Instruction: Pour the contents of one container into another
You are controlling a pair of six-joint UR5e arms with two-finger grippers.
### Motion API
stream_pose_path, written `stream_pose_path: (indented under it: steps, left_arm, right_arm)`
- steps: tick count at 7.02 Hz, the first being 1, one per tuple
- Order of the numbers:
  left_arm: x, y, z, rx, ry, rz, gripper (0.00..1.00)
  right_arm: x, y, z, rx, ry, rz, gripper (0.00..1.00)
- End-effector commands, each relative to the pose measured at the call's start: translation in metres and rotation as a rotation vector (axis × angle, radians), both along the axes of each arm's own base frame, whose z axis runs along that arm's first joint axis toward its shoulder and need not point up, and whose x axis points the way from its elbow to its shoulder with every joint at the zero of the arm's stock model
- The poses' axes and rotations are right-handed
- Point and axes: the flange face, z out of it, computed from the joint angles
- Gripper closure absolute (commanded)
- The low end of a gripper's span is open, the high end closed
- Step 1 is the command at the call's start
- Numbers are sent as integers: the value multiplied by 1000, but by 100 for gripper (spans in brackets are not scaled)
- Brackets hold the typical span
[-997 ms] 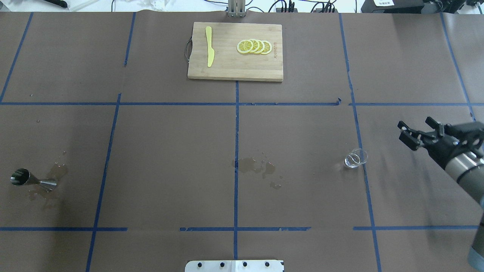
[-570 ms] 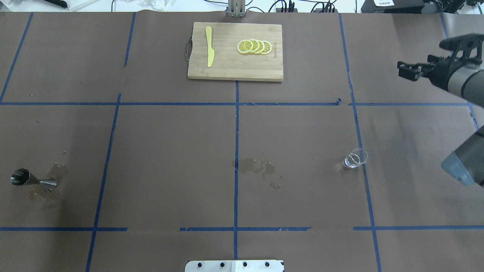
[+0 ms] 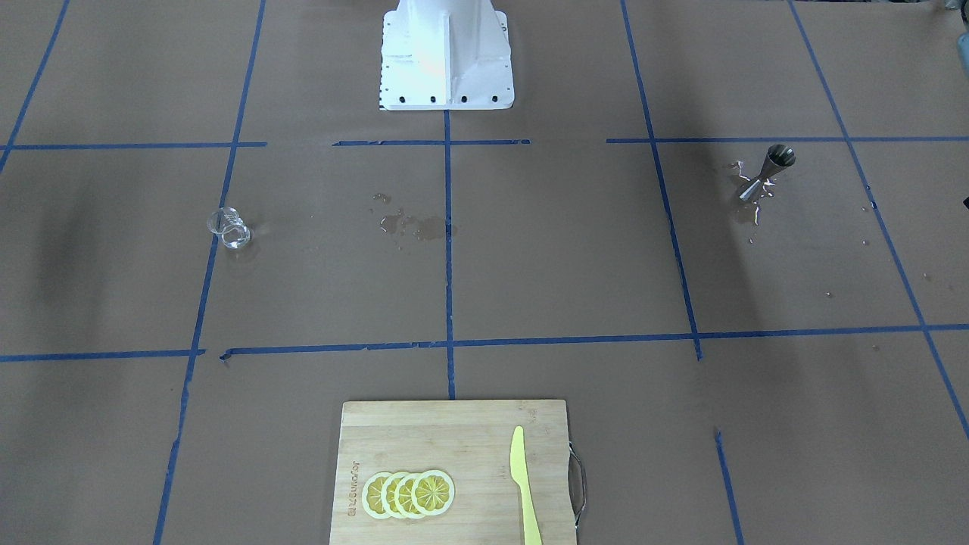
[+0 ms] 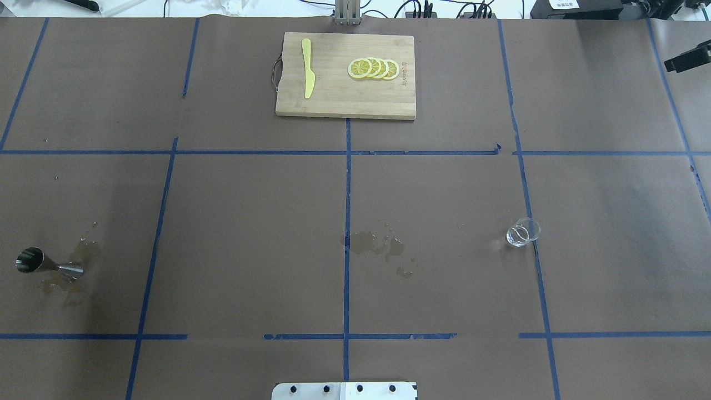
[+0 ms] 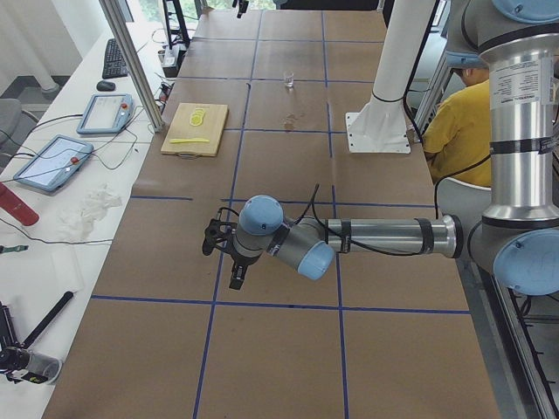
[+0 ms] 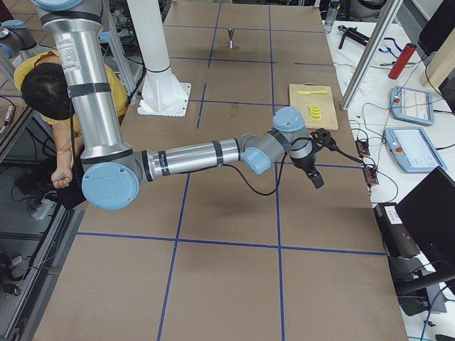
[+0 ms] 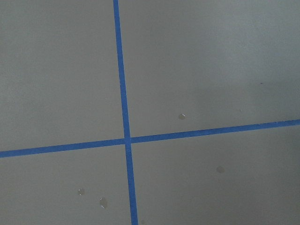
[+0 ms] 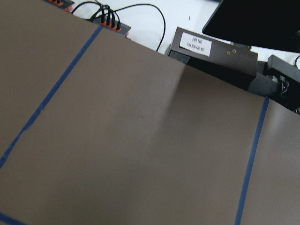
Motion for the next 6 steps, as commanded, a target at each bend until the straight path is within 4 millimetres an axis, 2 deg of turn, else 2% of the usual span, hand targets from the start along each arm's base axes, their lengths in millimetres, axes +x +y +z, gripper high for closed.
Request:
stream_pose_path:
  steps: [1,2,3,5,6]
  left_arm:
    - [9,3,-1,-56,59,54,0]
    - [11,4,2,-101,57,64,0]
    - [10,5,-2,-106,44,92,0]
    - [8,4,-2,-94,4,161,0]
    - [6,4,-13,-96,-25,155,0]
  right_arm:
    - [40,15,10,-163,-136,-130,0]
    - [38,21,2,-213,-164,-139,0]
    - [33,26,-11,-239,-163,-147,0]
    - [39,30,-7,-249,-156,-135,0]
    - [42,49,13,-269,-144,-128,0]
